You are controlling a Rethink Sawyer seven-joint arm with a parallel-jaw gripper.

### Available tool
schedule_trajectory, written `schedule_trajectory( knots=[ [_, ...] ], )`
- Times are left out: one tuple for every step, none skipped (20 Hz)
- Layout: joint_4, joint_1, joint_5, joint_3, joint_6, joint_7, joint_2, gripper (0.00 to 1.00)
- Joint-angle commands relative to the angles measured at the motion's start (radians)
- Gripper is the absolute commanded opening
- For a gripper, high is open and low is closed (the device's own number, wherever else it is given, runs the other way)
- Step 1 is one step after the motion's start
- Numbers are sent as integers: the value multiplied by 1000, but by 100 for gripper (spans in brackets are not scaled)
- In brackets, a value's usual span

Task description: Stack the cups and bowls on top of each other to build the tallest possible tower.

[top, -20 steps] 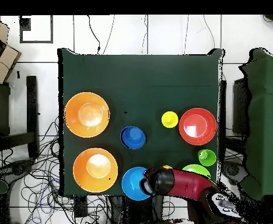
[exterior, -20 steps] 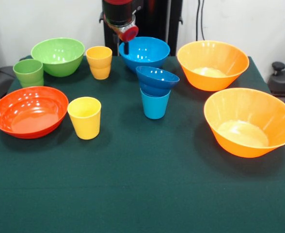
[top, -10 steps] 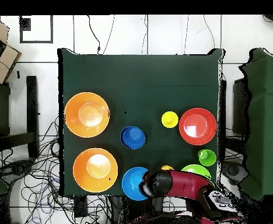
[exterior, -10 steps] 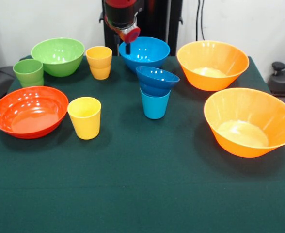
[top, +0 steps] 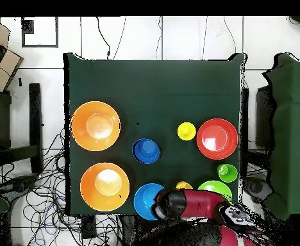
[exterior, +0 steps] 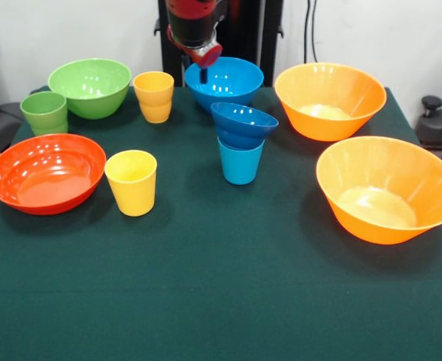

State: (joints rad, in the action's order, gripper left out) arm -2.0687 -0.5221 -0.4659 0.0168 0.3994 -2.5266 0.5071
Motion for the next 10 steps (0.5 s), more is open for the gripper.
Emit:
schedule_trajectory(
  knots=[
    [116, 2, -74, -107, -99, 71, -74, 100],
    [116, 1, -79, -106, -101, 72, -75, 100],
    [120, 3, -83, -104, -101, 70, -81, 100],
    [120, 1, -89, -103, -100, 71, -82, 100],
    [130, 2, -92, -103, -99, 71, -92, 100],
    [132, -1, -99, -103, -102, 71, -95, 100],
    [139, -1, -101, -106, -96, 71, -97, 100],
    [140, -2, -106, -106, -99, 70, -100, 100],
    [144, -3, -109, -106, -99, 68, -103, 100],
    [147, -3, -112, -107, -100, 67, -106, 100]
  ],
)
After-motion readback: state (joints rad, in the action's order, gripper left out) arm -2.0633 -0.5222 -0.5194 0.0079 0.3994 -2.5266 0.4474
